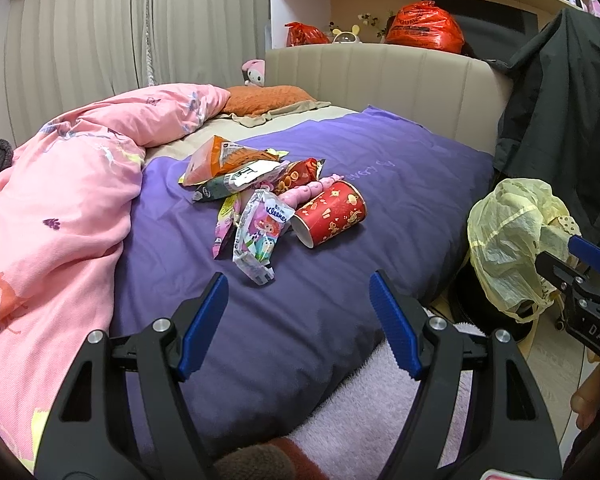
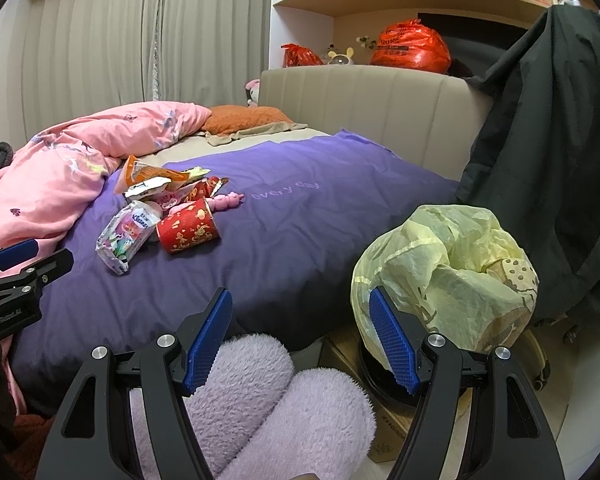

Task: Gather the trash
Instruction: 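Grasp the yellow-white snack wrapper with the left tool while the right tool grasps a red snack packet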

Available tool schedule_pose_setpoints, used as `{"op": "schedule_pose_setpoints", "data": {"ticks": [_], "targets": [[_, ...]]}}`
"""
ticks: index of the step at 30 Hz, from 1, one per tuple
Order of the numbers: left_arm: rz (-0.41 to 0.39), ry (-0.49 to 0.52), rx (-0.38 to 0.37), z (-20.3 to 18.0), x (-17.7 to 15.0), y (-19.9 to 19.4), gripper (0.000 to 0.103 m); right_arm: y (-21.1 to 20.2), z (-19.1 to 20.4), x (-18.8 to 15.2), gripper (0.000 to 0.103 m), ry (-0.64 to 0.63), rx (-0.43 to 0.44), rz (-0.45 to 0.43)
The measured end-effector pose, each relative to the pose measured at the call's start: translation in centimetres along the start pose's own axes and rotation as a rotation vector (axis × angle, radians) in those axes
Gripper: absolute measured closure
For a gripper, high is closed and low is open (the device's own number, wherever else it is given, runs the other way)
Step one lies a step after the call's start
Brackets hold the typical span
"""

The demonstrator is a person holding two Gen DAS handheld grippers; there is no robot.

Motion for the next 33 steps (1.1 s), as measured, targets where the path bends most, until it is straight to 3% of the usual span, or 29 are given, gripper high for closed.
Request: {"op": "schedule_pose_setpoints", "data": {"ticks": [5,15,19,22,25,33], "targets": [[0.017,0.035,-0.047,0.6,2.3,2.2,0.034,2.7,0.3,1.3,0.036,-0.023,0.016,0.010],[-0.037,0.126,-0.148,4.5,10.2,9.4,0.034,9.4,2.9,4.1,0.036,-0.057,0.070,-0.008],[-0.009,0.049,-0.182,9.3,13.9,13.8,0.032,11.9,3.6,5.0,0.036,-0.035,0.111,-0.001],[0.027,-0.027,-0.164,13.5,16.6,17.4,0.028,13.5,4.3,5.6,0.036,-0.028,0.128,0.008],[0.014,-0.084,-0.150,17.3,19.0,21.0,0.028,15.3,5.4,6.2,0.036,-0.065,0.113,0.031],[0.199,-0.058,-0.170,21.5,17.1,32.5,0.028,19.6,7.1,5.9,0.036,-0.099,0.065,0.110]]}}
Point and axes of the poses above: each gripper's, at about its wrist camera, not at the fingertips, and y roughly the way its jaws point, z to its left, x to its top, the point moved 7 cm from there along y, roughly the way its jaws point
